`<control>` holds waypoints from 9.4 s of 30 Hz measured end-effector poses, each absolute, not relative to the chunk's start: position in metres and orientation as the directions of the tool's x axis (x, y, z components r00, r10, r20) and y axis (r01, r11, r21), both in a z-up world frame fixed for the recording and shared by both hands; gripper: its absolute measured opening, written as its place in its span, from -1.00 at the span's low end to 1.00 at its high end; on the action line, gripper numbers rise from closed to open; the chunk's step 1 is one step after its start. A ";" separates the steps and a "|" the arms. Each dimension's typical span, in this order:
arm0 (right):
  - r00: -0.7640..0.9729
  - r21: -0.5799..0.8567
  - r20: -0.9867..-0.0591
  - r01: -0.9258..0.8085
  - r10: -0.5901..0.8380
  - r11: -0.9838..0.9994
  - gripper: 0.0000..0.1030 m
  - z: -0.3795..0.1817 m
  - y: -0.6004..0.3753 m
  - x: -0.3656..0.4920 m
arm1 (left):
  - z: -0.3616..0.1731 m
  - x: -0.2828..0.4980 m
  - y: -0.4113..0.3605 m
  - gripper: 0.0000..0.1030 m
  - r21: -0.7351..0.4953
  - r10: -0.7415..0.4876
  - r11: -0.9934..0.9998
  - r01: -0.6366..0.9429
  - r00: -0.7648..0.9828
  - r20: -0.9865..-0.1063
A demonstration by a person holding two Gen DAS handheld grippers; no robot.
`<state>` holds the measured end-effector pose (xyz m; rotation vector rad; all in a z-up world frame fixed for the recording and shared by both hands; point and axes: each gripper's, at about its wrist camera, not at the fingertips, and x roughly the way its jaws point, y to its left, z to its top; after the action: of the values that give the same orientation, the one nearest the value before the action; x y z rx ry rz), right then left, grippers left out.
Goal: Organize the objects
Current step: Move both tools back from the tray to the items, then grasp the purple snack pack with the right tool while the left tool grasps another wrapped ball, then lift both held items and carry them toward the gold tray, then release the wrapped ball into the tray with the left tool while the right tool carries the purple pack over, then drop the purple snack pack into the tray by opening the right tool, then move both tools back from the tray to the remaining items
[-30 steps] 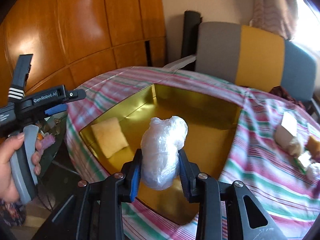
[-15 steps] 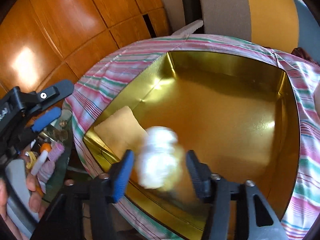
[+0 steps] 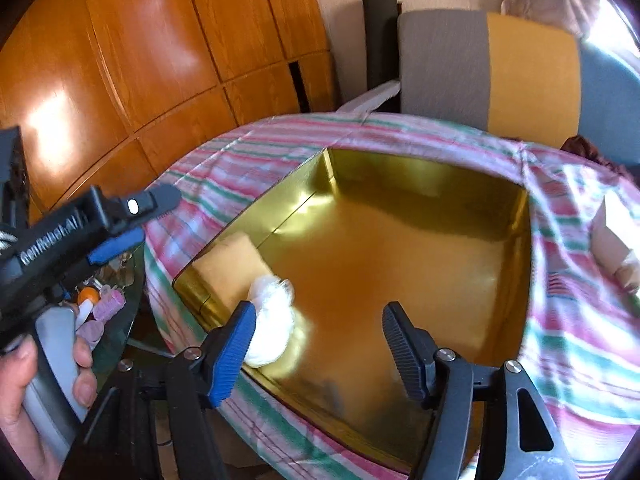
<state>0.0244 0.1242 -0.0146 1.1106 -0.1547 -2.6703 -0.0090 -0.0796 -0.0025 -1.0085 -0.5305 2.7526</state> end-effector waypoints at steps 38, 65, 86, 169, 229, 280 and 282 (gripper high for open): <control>-0.517 -0.055 -0.817 -0.369 0.254 -0.928 0.54 -0.045 0.523 0.093 | 0.005 0.078 0.114 0.64 -0.299 0.680 -0.693 -0.656 -0.457 -0.573; -0.603 0.306 -0.797 -0.461 0.041 -0.833 -0.38 -0.059 0.585 0.101 | -0.013 0.062 0.309 0.64 -0.201 0.656 -0.534 -0.821 -0.252 -0.712; -0.660 0.361 -0.741 -0.547 0.123 -0.756 -0.39 -0.037 0.620 0.120 | -0.078 0.032 0.492 -0.10 0.128 0.554 -0.380 -0.916 -0.336 -0.762; -0.730 0.140 -0.664 0.094 -0.164 -0.986 -0.39 -0.011 0.403 0.080 | -0.039 -0.027 0.079 -0.31 -0.309 0.514 -0.849 -0.428 -0.537 -0.669; -0.560 0.312 -0.733 0.229 -0.387 -0.922 0.28 -0.048 0.135 -0.030 | 0.009 -0.024 -0.072 0.21 -0.426 0.257 -0.905 0.006 -0.790 -0.557; -0.497 0.152 -0.809 -0.694 0.315 -0.703 0.76 -0.021 0.586 0.160 | 0.003 0.065 0.160 0.24 -0.268 0.634 -0.704 -0.658 -0.411 -0.656; -0.444 0.141 -0.825 -0.760 0.349 -0.634 0.81 -0.027 0.621 0.169 | -0.001 0.069 0.169 0.24 -0.263 0.634 -0.691 -0.673 -0.390 -0.668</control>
<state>0.1693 0.6215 -0.0269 1.6390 -1.0485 -3.3106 0.0693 0.1692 -0.0009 -0.9880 0.0648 2.1153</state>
